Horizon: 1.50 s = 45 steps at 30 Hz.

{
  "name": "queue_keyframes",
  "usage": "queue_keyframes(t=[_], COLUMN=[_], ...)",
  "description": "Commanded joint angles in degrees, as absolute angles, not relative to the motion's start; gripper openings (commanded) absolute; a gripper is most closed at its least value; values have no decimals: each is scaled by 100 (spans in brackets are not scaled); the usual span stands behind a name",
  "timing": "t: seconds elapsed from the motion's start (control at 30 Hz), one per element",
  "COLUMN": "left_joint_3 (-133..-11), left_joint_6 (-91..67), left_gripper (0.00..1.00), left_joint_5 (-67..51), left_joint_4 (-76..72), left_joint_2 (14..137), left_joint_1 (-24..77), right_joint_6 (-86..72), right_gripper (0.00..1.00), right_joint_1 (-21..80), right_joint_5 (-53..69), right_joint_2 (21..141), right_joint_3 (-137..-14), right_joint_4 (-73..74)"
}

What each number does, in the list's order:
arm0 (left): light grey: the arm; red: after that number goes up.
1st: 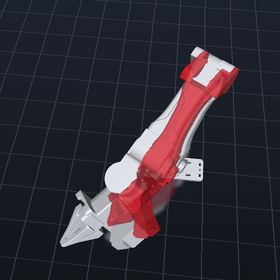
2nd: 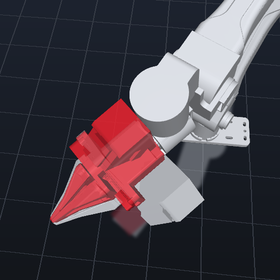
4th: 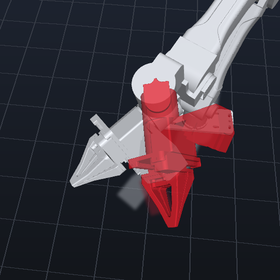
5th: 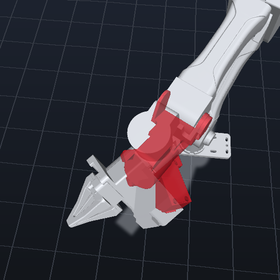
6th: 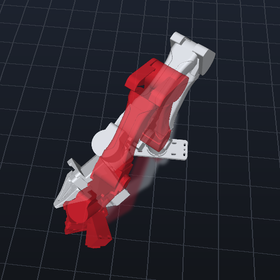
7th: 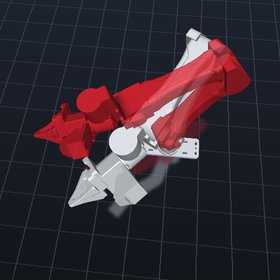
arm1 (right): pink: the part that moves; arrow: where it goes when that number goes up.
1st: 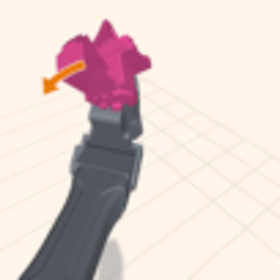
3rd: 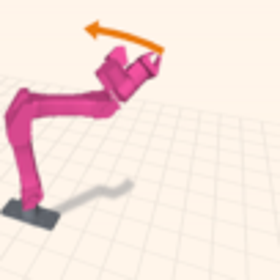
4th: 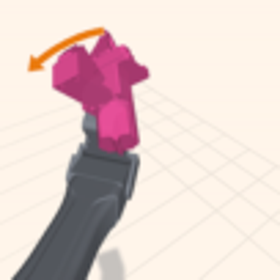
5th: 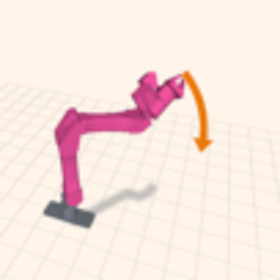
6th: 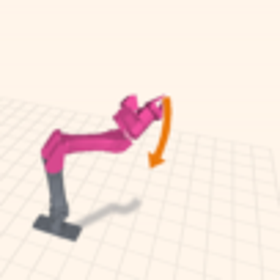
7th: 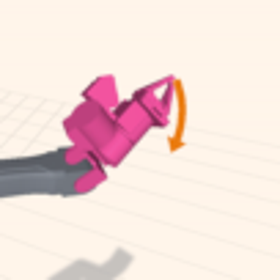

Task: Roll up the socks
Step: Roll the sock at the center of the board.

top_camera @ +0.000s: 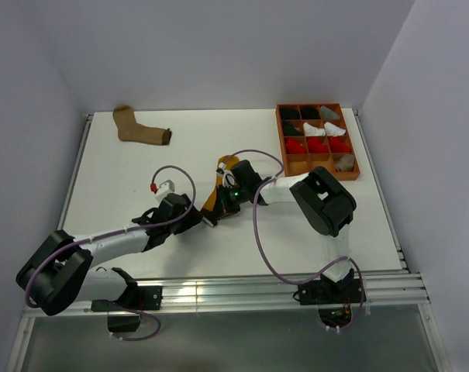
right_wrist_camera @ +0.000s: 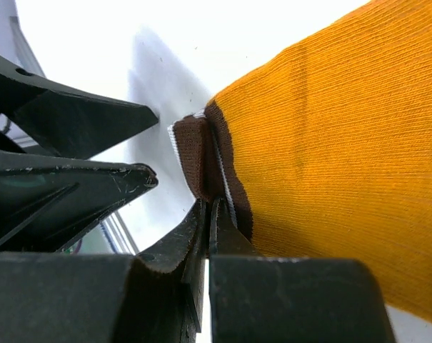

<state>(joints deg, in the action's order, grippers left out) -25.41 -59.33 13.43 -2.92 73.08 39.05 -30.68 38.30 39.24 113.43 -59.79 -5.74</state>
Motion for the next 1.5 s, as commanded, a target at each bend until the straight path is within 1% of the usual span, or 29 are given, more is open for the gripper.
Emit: queue_keyframes(t=[0.0,0.03,0.4,0.43,0.5,0.53,0.6,0.63,0.7,0.73,0.8,0.83,0.93,1.0,1.03,1.07,1.13,1.17,1.27,1.47], left_joint_3=[-2321,-2294,-2478,-2505,-2549,-2575,-2663,-2802,-2979,-3154,-3391,-3462,-3752,-3954,-4007,-4069,-4227,-4262,-4420,-4746], left_joint_6=[-6301,-6345,-6556,-6557,-6574,-6548,-6478,-6434,-6329,-6285,-6171,-6135,-5977,-5872,-5828,-5758,-5704,-5652,-5546,-5414], left_gripper=[62,58,40,34,27,19,11,5,1,0,0,0,0,0,0,0,0,0,0,0], left_joint_5=[1353,1354,1310,1301,1292,1292,1327,1336,1380,1389,1406,1389,1248,1178,1108,1047,906,853,686,572], left_joint_4=[-464,-553,-949,-932,-818,-774,-484,-362,-19,243,560,649,948,1081,1168,1212,1292,1344,1528,1854], left_joint_2=[7443,7505,8674,8710,8728,8701,8623,8596,8552,8552,8534,8552,8657,8771,8815,8850,8973,9017,9175,9413], left_joint_1=[3920,3920,3894,3894,3894,3885,3894,3894,3894,3894,3885,3885,3815,3780,3779,3771,3736,3735,3674,3639], right_joint_6=[-3111,-3137,-3217,-3208,-3147,-3094,-2919,-2840,-2551,-2453,-2243,-2172,-1855,-1558,-1443,-1346,-1038,-941,-625,-141], right_gripper=[0,0,0,2,4,9,22,32,39,44,48,53,59,59,60,60,60,60,60,60], right_joint_1=[3788,3779,3779,3779,3779,3788,3823,3841,3937,3990,4069,4156,4437,4605,4832,4964,5219,5508,6027,6547], right_joint_5=[3876,3902,4025,4017,3912,3859,3578,3473,3000,2788,2289,2068,1138,670,155,10,-612,-1137,-2009,-2627], right_joint_2=[11540,11549,11532,11514,11365,11295,11015,10917,10602,10478,10101,9968,9432,9099,9001,8861,8772,8737,8710,9183], right_joint_3=[-6020,-6021,-6003,-5994,-5942,-5907,-5793,-5748,-5591,-5503,-5205,-5099,-4633,-4309,-4211,-4123,-3964,-3929,-3745,-3875], right_joint_4=[-615,-641,-817,-843,-861,-879,-896,-870,-835,-878,-1001,-1132,-1422,-1607,-1782,-1845,-2029,-2091,-2451,-2839])
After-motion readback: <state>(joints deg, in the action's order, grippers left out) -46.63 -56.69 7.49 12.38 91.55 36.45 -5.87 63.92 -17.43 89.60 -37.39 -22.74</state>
